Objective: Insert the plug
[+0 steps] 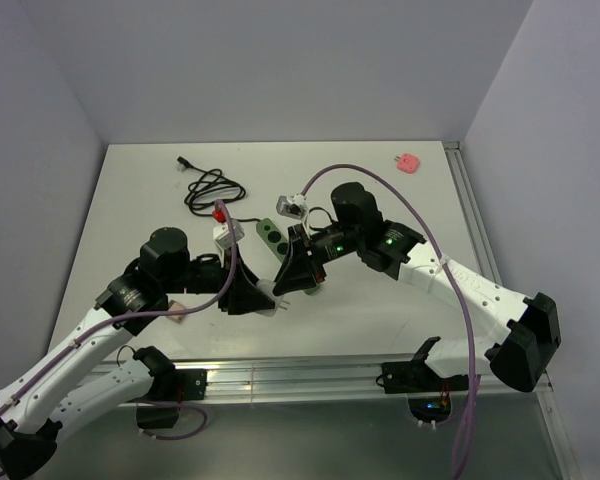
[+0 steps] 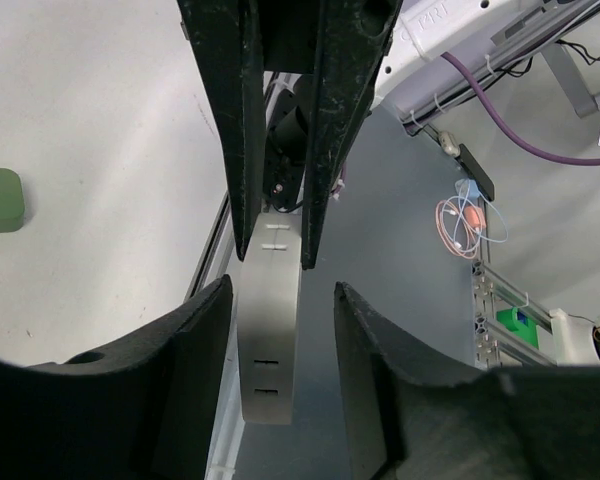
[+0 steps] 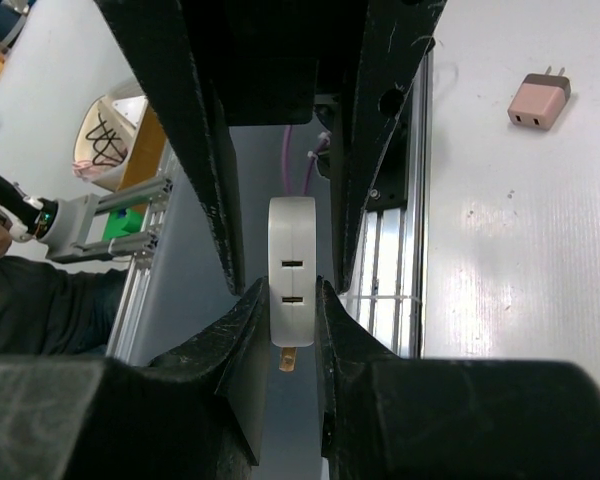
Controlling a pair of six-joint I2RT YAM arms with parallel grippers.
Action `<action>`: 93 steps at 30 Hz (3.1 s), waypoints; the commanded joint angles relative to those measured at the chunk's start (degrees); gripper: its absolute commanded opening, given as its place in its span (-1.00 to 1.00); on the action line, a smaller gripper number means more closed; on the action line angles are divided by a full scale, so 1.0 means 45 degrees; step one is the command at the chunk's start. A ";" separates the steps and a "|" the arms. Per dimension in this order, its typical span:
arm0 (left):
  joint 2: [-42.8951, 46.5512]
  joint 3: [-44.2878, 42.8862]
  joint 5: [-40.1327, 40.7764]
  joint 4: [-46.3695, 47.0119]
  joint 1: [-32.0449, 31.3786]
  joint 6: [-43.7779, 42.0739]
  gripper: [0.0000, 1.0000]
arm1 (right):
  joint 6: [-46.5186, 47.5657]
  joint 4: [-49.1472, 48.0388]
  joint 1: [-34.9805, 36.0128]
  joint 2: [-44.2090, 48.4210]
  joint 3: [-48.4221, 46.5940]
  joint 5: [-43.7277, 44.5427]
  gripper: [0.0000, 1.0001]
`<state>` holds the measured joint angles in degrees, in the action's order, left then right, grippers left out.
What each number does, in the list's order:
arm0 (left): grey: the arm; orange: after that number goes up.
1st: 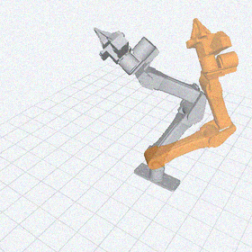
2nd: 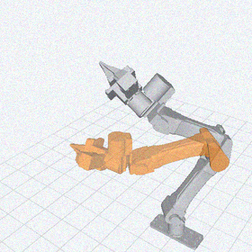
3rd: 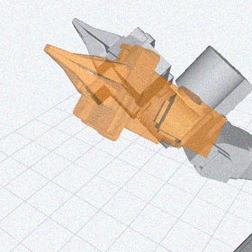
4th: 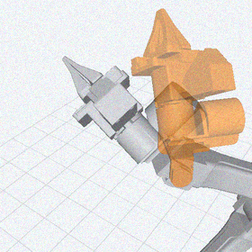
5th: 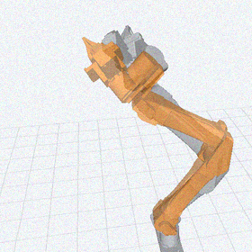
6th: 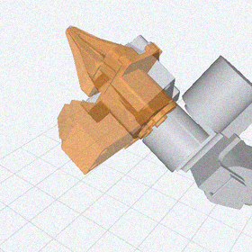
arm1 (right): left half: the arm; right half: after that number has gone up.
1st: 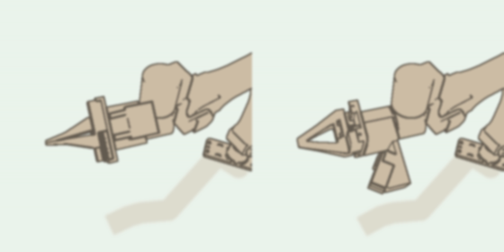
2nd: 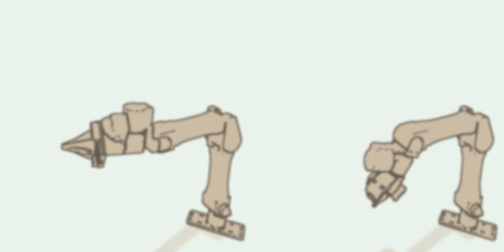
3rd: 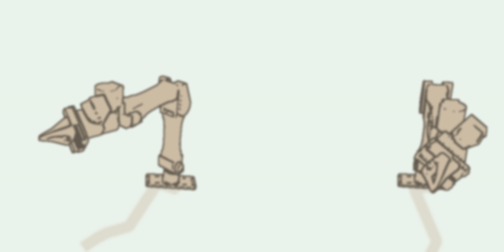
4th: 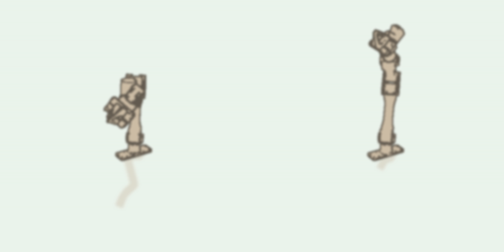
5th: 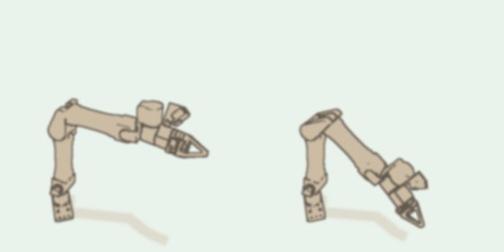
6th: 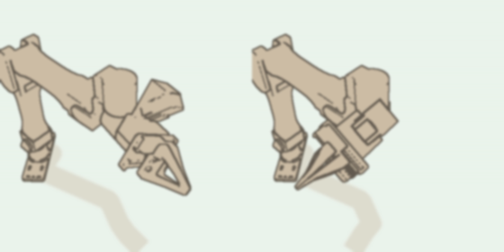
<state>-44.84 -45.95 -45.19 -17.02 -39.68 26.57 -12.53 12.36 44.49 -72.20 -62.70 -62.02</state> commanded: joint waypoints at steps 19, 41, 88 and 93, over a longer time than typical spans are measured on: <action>-0.0055 0.0486 -0.0466 0.1691 -0.0030 0.0424 -0.29 | -0.0613 -0.1145 0.0211 -0.0185 -0.0599 0.0130 -1.00; -0.0192 -0.0352 0.1425 -0.0725 -0.0049 -0.0298 -0.99 | -0.0748 -0.0949 -0.0002 -0.0069 -0.0795 0.0929 0.11; -0.7202 -0.4768 0.9151 -0.4402 1.0279 -0.6587 -1.00 | -0.2664 -0.1594 -0.1058 0.2784 0.5768 0.5228 0.34; -0.8511 -0.5179 0.9298 -0.5360 1.0517 -0.7153 -1.00 | -0.2566 -0.1497 -0.0766 0.2803 0.5749 0.5344 0.34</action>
<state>-81.10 -67.57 -1.52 -41.06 7.31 -2.52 -24.43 7.94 39.99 -61.17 -36.73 -37.56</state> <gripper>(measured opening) 0.251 0.674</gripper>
